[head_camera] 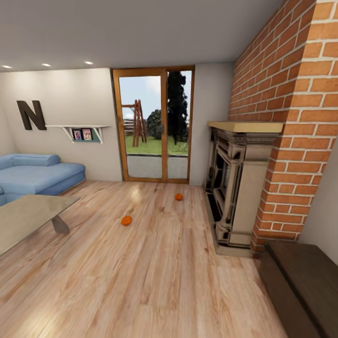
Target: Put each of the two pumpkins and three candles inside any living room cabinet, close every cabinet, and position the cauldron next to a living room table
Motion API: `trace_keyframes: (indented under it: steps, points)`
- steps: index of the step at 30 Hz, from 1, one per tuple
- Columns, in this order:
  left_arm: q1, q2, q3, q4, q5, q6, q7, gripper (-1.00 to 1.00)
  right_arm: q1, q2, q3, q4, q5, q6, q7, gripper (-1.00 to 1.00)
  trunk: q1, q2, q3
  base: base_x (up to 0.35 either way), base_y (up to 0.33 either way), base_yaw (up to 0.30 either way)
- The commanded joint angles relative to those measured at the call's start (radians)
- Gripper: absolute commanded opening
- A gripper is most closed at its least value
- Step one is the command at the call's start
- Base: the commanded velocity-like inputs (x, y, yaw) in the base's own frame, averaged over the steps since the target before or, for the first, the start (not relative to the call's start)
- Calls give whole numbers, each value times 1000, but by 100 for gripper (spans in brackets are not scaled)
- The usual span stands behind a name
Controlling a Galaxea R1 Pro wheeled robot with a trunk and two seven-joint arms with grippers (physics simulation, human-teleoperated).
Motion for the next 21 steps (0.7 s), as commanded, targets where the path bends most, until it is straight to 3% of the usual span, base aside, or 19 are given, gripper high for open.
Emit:
trace_keyframes:
  steps: [1, 12, 21]
  points:
    - [-1, 0, -4, 1, 0, -5, 0, 100, 0, 0, -4, -1, 0, -2, 0, 100, 1, 0, -1, 286, 0, 0]
    - [1, 2, -8, 1, 2, -33, -6, 100, 0, 0, -5, -1, 0, -3, 1, 100, 1, 0, -1, 277, 2, 0]
    - [2, 2, -10, 1, -1, -77, -9, 100, 0, 1, -4, -1, 0, -3, 1, 100, 1, 0, -1, 321, 100, 0]
